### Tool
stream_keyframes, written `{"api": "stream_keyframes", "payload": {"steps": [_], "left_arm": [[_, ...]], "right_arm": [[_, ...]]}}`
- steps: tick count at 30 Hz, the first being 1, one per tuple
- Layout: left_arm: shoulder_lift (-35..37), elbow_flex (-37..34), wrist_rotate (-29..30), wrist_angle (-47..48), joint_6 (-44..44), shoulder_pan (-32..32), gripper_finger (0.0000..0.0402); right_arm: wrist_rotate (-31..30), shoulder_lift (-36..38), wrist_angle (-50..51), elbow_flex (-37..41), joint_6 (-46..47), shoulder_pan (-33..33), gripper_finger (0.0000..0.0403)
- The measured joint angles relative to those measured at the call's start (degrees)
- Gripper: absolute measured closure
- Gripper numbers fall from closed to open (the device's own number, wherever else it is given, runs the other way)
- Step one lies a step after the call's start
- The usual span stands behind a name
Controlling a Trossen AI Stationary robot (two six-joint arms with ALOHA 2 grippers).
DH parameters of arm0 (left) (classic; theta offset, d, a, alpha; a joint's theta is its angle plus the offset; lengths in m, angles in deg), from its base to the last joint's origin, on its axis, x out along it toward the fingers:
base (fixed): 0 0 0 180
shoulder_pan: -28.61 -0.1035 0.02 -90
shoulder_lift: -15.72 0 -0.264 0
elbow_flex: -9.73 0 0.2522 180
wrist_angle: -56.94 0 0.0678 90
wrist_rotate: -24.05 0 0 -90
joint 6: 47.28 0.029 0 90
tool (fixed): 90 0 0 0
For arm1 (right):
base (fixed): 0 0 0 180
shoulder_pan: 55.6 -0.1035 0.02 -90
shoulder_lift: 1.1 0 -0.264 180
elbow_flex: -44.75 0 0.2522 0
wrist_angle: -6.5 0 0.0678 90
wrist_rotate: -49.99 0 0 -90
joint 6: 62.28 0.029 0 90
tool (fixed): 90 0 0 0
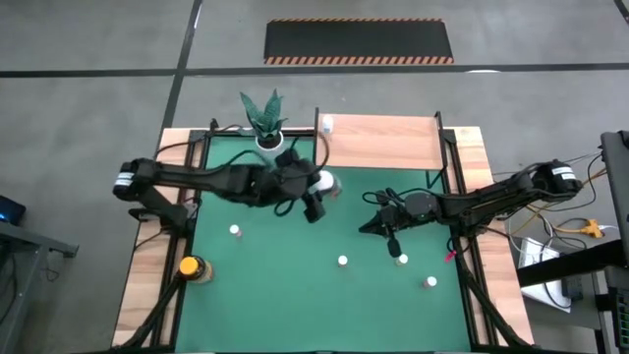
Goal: Pick and place medicine bottles onto shelf by color
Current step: Put the green pill bottle on the shelf
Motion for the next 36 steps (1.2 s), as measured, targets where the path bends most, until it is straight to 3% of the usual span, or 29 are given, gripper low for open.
{"api": "stream_keyframes", "payload": {"steps": [9, 17, 36], "left_arm": [[-7.5, 8.8, -0.4, 0.0, 6.0, -8.9, 0.0191], [-10.8, 10.2, -6.6, 0.0, 5.5, -14.7, 0.0190], [-11.4, 9.6, -8.0, -0.9, 4.5, -17.1, 0.0168]], "right_arm": [[0.0, 7.4, 8.0, 0.0, 0.0, 0.0, 0.0394], [0.0, 10.4, 11.4, 0.0, 0.6, -0.5, 0.0394], [0.0, 10.3, 12.0, 0.0, 0.6, -0.8, 0.0394]]}}
